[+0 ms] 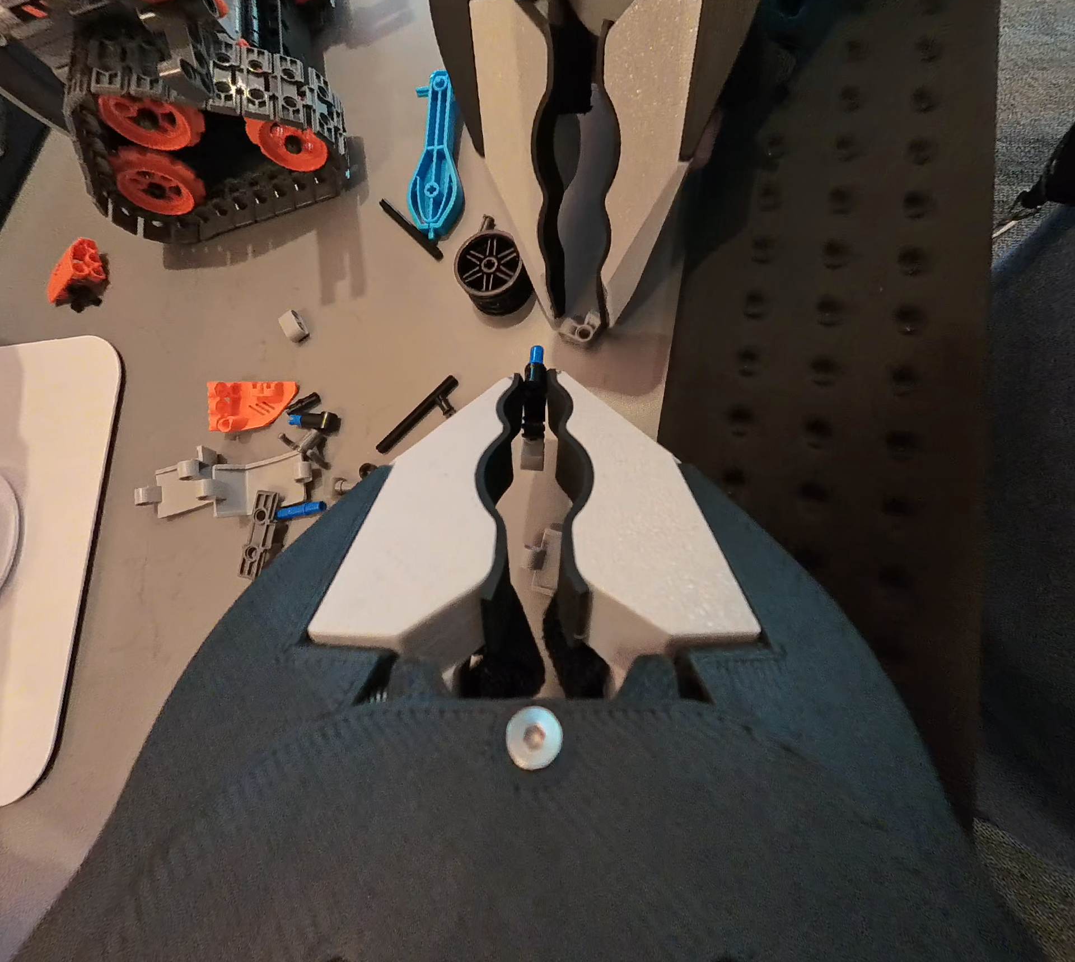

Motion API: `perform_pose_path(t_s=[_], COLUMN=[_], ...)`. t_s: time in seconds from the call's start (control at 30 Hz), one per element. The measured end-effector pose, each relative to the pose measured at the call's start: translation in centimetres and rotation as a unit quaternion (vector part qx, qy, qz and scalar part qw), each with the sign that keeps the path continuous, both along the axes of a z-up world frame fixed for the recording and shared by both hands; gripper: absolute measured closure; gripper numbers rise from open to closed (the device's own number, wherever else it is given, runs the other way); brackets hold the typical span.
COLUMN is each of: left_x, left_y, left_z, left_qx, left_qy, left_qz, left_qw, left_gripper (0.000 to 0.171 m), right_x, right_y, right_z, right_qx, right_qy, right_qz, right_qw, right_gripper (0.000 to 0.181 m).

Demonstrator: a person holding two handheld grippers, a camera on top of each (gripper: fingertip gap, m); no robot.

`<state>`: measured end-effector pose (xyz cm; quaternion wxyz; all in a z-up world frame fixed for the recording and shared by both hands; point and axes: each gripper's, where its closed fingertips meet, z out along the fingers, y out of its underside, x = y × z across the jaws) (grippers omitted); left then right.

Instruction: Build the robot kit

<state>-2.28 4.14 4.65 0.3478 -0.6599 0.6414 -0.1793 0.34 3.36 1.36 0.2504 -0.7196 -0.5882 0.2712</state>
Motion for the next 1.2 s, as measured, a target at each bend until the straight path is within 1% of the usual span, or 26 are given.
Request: perform_pose_path(t_s=[0.17, 0.23, 0.33, 0.4, 0.57, 0.77, 0.87, 0.9, 1.0, 1.07, 1.13, 1.2], left_x=[0.3, 0.5, 0.6, 0.8, 1.1, 1.3, 1.5, 1.5, 1.6, 1.6, 1.8, 1.7], left_y=[-0.5, -0.6, -1.0, -1.1, -1.4, -1.3, -1.3, -1.2, -1.3, -1.2, -1.6, -1.2], left_z=[-0.6, -0.9, -1.4, -1.7, -2.2, -2.7, -2.8, -2.8, -2.8, -2.5, -1.9, -1.6], left_qx=[-0.021, -0.025, -0.044, -0.052, -0.069, -0.076, -0.077, -0.074, -0.074, -0.064, -0.074, -0.059], left_qy=[0.015, 0.024, 0.037, 0.045, 0.074, 0.114, 0.117, 0.114, 0.103, 0.097, 0.080, 0.075], left_qz=[-0.003, -0.004, -0.005, -0.004, -0.007, -0.011, -0.013, -0.012, -0.017, -0.012, -0.021, -0.019], left_qw=[1.000, 0.999, 0.998, 0.998, 0.995, 0.991, 0.990, 0.991, 0.992, 0.993, 0.994, 0.995], left_gripper=[0.166, 0.166, 0.166, 0.166, 0.166, 0.166, 0.166, 0.166, 0.166, 0.166, 0.166, 0.166], right_x=[0.6, 0.6, 0.5, 0.0, -0.1, -0.1, -0.2, -0.2, -0.8, -1.0, -1.1, -1.3], right_y=[-0.2, -0.2, -0.4, -0.9, -0.7, -0.5, -0.3, -0.1, -0.4, -0.4, -0.4, -0.4], right_z=[0.2, 0.4, -0.2, -0.3, 0.0, -0.2, 0.7, 1.0, 1.9, 1.7, 1.4, 1.8], right_qx=[0.004, 0.012, 0.014, 0.003, 0.001, 0.012, 0.015, 0.030, 0.053, 0.063, 0.072, 0.078], right_qy=[0.003, 0.006, -0.012, -0.008, 0.007, 0.007, 0.030, 0.037, 0.051, 0.043, 0.029, 0.035], right_qz=[0.006, 0.007, 0.013, 0.014, 0.009, 0.007, 0.005, 0.007, 0.030, 0.043, 0.057, 0.064], right_qw=[1.000, 1.000, 1.000, 1.000, 1.000, 1.000, 0.999, 0.999, 0.997, 0.996, 0.995, 0.994], right_gripper=[0.164, 0.168, 0.169, 0.168, 0.170, 0.174, 0.174, 0.174, 0.172, 0.172, 0.173, 0.179])
